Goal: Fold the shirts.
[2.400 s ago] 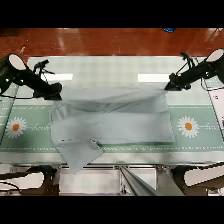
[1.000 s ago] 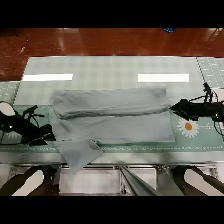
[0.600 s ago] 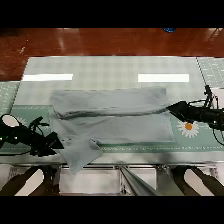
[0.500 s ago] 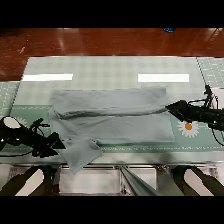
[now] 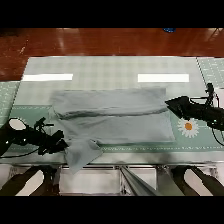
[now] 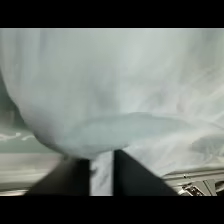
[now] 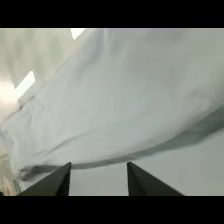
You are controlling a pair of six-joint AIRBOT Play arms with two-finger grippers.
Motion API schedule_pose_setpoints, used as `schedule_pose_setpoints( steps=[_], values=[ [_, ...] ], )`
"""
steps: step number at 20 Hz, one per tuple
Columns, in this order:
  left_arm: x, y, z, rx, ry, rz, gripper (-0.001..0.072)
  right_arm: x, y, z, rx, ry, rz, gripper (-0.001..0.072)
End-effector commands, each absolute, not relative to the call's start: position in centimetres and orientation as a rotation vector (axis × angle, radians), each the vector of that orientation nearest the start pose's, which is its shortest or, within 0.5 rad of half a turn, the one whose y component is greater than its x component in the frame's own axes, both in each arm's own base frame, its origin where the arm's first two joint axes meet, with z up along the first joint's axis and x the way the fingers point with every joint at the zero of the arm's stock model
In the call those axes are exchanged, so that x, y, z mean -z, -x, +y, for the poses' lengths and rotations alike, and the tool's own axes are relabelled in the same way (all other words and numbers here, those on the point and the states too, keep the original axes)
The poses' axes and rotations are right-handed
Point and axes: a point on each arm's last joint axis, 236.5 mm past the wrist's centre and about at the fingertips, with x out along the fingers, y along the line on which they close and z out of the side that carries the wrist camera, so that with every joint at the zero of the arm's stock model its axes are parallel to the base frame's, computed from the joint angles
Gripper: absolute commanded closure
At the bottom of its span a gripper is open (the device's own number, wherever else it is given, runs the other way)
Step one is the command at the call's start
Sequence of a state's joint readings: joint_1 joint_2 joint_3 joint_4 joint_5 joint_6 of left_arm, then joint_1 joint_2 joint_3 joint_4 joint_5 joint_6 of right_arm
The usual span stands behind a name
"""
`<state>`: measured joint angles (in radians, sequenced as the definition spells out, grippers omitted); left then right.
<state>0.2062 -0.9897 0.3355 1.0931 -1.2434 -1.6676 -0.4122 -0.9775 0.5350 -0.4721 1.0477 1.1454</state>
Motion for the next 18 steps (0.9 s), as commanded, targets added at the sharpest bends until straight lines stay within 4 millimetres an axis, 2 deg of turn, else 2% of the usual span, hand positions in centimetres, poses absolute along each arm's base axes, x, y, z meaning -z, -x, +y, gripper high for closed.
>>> schedule_pose_setpoints(
  steps=[1, 3, 4, 5, 7, 8, 12, 18],
  values=[
    [12.1, -14.1, -7.8, -0.042, 0.735, 1.771, 0.0610, -1.7, -33.0, 4.6, -0.255, -1.021, 0.934, 0.0303],
    [11.9, -13.6, -7.9, -0.006, 0.713, 1.791, 0.0626, -1.0, -32.1, 1.1, -0.155, -0.971, 0.924, 0.0303],
    [11.9, -13.6, -8.0, -0.003, 0.714, 1.791, 0.0661, 0.6, -30.4, -1.3, -0.052, -0.925, 0.978, 0.0303],
    [11.8, -13.7, -8.2, 0.002, 0.726, 1.787, 0.0684, 2.5, -28.0, -3.5, 0.054, -0.880, 1.065, 0.0303],
    [11.5, -14.1, -8.6, 0.025, 0.739, 1.774, 0.0684, 6.2, -21.5, -6.5, 0.276, -0.809, 1.316, 0.0303],
    [11.4, -14.2, -8.7, 0.033, 0.742, 1.771, 0.0684, 6.7, -20.0, -6.8, 0.324, -0.792, 1.383, 0.0303],
    [11.3, -14.3, -8.7, 0.039, 0.737, 1.761, 0.0684, 7.2, -18.6, -4.3, 0.215, -0.699, 1.514, 0.0301],
    [11.3, -14.3, -8.7, 0.039, 0.738, 1.761, 0.0684, 9.4, -17.9, 0.7, 0.053, -0.893, 1.634, 0.0302]
  ],
)
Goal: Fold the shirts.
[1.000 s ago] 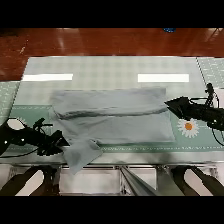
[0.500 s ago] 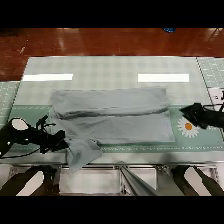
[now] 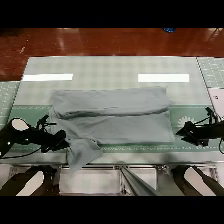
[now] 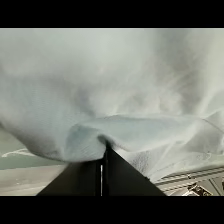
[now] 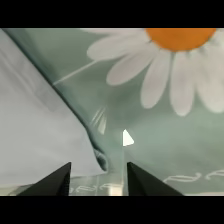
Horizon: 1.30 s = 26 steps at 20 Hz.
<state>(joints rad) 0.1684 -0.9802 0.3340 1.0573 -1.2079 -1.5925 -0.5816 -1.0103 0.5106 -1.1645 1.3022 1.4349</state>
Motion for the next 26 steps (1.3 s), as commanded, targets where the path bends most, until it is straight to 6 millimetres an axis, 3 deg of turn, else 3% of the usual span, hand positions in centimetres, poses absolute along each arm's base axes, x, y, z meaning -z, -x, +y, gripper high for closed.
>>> schedule_pose_setpoints(
  steps=[1, 6, 9, 10, 12, 14, 16, 19, 22, 26],
  values=[
    [11.3, -14.3, -8.7, 0.036, 0.742, 1.761, 0.0684, 9.7, -17.9, 1.2, 0.041, -0.918, 1.642, 0.0302],
    [11.1, -14.6, -9.2, 0.044, 0.768, 1.751, 0.0684, 10.8, -17.8, 1.2, 0.062, -0.924, 1.628, 0.0303],
    [11.0, -14.7, -9.3, 0.047, 0.778, 1.747, 0.0684, 11.0, -18.9, 2.5, 0.031, -0.919, 1.599, 0.0305],
    [11.0, -14.8, -9.4, 0.048, 0.783, 1.745, 0.0684, 10.9, -19.7, 3.1, 0.013, -0.914, 1.577, 0.0341],
    [10.9, -14.8, -9.4, 0.049, 0.785, 1.747, 0.0684, 10.3, -21.4, 4.8, -0.068, -0.901, 1.522, 0.0675],
    [10.3, -14.6, -9.6, 0.085, 0.768, 1.761, 0.0684, 8.4, -22.8, 6.1, -0.179, -0.897, 1.477, 0.0692],
    [8.7, -15.6, -9.6, 0.158, 0.724, 1.749, 0.0684, 6.3, -24.7, 5.6, -0.212, -0.864, 1.427, 0.0692],
    [4.8, -21.6, -8.6, 0.186, 0.673, 1.574, 0.0684, 2.6, -29.2, 3.3, -0.202, -0.778, 1.305, 0.0692],
    [0.7, -28.1, -7.4, 0.198, 0.628, 1.387, 0.0684, 0.5, -32.5, 2.6, -0.227, -0.789, 1.245, 0.0692],
    [-0.4, -34.1, -6.7, 0.221, 0.618, 1.363, 0.0684, -1.3, -37.7, 3.2, -0.314, -0.918, 1.128, 0.0692]
  ],
)
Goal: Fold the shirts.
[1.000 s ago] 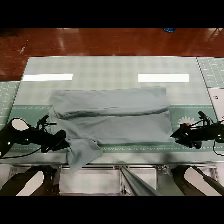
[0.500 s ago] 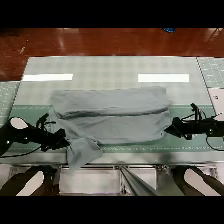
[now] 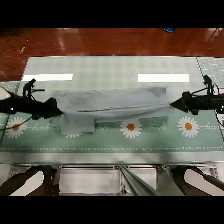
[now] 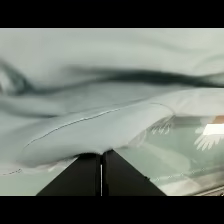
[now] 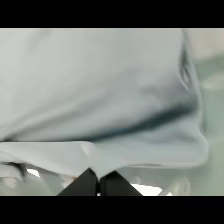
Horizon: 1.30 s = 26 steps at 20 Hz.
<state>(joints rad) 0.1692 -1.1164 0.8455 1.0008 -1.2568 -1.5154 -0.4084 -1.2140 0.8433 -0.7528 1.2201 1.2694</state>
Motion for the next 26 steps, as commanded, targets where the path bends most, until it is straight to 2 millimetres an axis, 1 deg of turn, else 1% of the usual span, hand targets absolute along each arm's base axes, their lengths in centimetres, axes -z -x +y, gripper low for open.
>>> schedule_pose_setpoints(
  steps=[1, 4, 6, 9, 12, 13, 14, 15, 16, 17, 18, 19, 20, 21, 22, 23, 24, 25, 26],
  values=[
    [-0.2, -35.5, -6.6, 0.224, 0.623, 1.366, 0.0684, -1.3, -38.8, 3.1, -0.321, -0.940, 1.118, 0.0692],
    [0.6, -39.1, -6.5, 0.236, 0.650, 1.376, 0.0684, -0.2, -40.8, 2.6, -0.329, -0.952, 1.132, 0.0692],
    [1.3, -40.8, -6.7, 0.247, 0.674, 1.383, 0.0684, 0.4, -41.9, 3.2, -0.346, -0.933, 1.142, 0.0692],
    [2.8, -42.0, -6.8, 0.249, 0.686, 1.409, 0.0684, 1.6, -44.0, 3.4, -0.324, -0.910, 1.125, 0.0692],
    [4.1, -42.1, -6.9, 0.243, 0.689, 1.429, 0.0683, 3.3, -44.8, 2.8, -0.278, -0.934, 1.130, 0.0685],
    [4.4, -42.0, -7.0, 0.243, 0.691, 1.439, 0.0571, 3.8, -44.9, 2.6, -0.257, -0.953, 1.137, 0.0505],
    [4.6, -41.7, -7.2, 0.251, 0.689, 1.455, 0.0221, 4.1, -45.0, 2.3, -0.231, -0.973, 1.143, 0.0284],
    [4.5, -41.3, -7.0, 0.262, 0.673, 1.467, 0.0199, 4.3, -45.1, 1.7, -0.208, -0.974, 1.141, 0.0299],
    [4.1, -41.1, -6.5, 0.266, 0.660, 1.480, 0.0199, 3.8, -45.1, 1.0, -0.199, -0.995, 1.139, 0.0298],
    [3.1, -41.0, -5.7, 0.269, 0.657, 1.484, 0.0199, 2.8, -45.1, 0.0, -0.204, -1.019, 1.136, 0.0299],
    [1.8, -41.1, -4.8, 0.271, 0.660, 1.472, 0.0199, 1.7, -45.0, -1.1, -0.218, -1.034, 1.133, 0.0299],
    [0.1, -41.5, -3.5, 0.264, 0.666, 1.440, 0.0200, 0.4, -44.6, -2.3, -0.235, -1.045, 1.129, 0.0299],
    [-2.1, -41.9, -2.1, 0.248, 0.663, 1.382, 0.0200, -0.8, -44.0, -3.8, -0.247, -1.049, 1.119, 0.0299],
    [-4.3, -42.2, -0.7, 0.223, 0.658, 1.306, 0.0200, -1.4, -43.3, -5.6, -0.226, -1.038, 1.099, 0.0299],
    [-6.4, -42.4, 0.3, 0.201, 0.645, 1.226, 0.0200, -1.3, -42.4, -7.3, -0.175, -0.995, 1.104, 0.0299],
    [-8.6, -42.5, 0.8, 0.182, 0.621, 1.134, 0.0200, -0.7, -41.3, -8.8, -0.118, -0.938, 1.127, 0.0299],
    [-10.8, -42.5, 1.0, 0.162, 0.595, 1.032, 0.0200, 0.3, -40.2, -9.9, -0.053, -0.897, 1.151, 0.0299],
    [-12.6, -42.1, 0.7, 0.153, 0.561, 0.937, 0.0200, 1.4, -39.4, -10.3, -0.012, -0.877, 1.168, 0.0299],
    [-13.9, -41.4, 0.0, 0.144, 0.538, 0.853, 0.0199, 2.5, -39.0, -10.0, 0.003, -0.896, 1.173, 0.0299]
  ],
)
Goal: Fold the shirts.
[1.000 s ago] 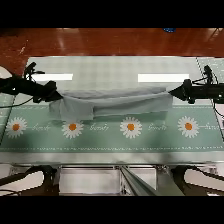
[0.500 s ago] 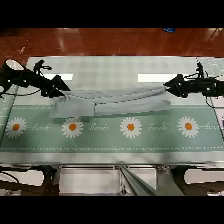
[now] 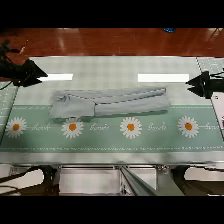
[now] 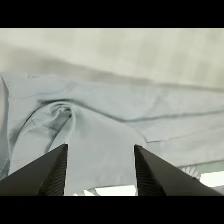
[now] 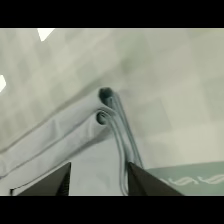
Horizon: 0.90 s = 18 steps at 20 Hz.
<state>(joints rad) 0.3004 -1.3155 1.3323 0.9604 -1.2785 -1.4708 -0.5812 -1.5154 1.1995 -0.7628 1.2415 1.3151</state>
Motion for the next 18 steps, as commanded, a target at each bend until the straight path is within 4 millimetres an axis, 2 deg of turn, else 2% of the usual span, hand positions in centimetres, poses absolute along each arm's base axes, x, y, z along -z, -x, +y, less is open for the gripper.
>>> schedule_pose_setpoints(
  steps=[1, 3, 5, 7, 11, 14, 15, 16, 17, 18],
  values=[
    [-14.8, -40.3, -1.1, 0.142, 0.522, 0.776, 0.0199, 3.6, -38.8, -9.1, -0.003, -0.925, 1.172, 0.0299],
    [-14.3, -37.7, -3.7, 0.166, 0.499, 0.708, 0.0200, 5.3, -38.8, -7.3, -0.044, -0.950, 1.163, 0.0299],
    [-12.2, -35.4, -5.7, 0.196, 0.494, 0.725, 0.0200, 7.1, -38.7, -5.0, -0.099, -0.990, 1.224, 0.0299],
    [-9.9, -34.0, -7.2, 0.226, 0.492, 0.785, 0.0200, 8.1, -39.0, -2.9, -0.153, -1.028, 1.258, 0.0299],
    [-8.6, -33.6, -9.0, 0.265, 0.503, 0.827, 0.0200, 9.8, -39.3, 1.5, -0.217, -1.065, 1.339, 0.0299],
    [-8.1, -34.3, -8.8, 0.252, 0.512, 0.824, 0.0202, 9.4, -41.2, 4.9, -0.292, -1.037, 1.334, 0.0315],
    [-7.8, -34.5, -8.9, 0.251, 0.514, 0.831, 0.0201, 8.7, -42.3, 5.8, -0.324, -1.000, 1.316, 0.0423],
    [-7.5, -34.4, -9.1, 0.257, 0.517, 0.844, 0.0201, 8.0, -43.3, 6.4, -0.351, -0.955, 1.292, 0.0582],
    [-7.2, -34.4, -9.4, 0.262, 0.515, 0.855, 0.0201, 7.0, -44.4, 6.9, -0.381, -0.907, 1.266, 0.0690],
    [-7.0, -34.3, -9.7, 0.269, 0.512, 0.864, 0.0202, 6.0, -45.0, 7.2, -0.402, -0.886, 1.250, 0.0692]
  ],
)
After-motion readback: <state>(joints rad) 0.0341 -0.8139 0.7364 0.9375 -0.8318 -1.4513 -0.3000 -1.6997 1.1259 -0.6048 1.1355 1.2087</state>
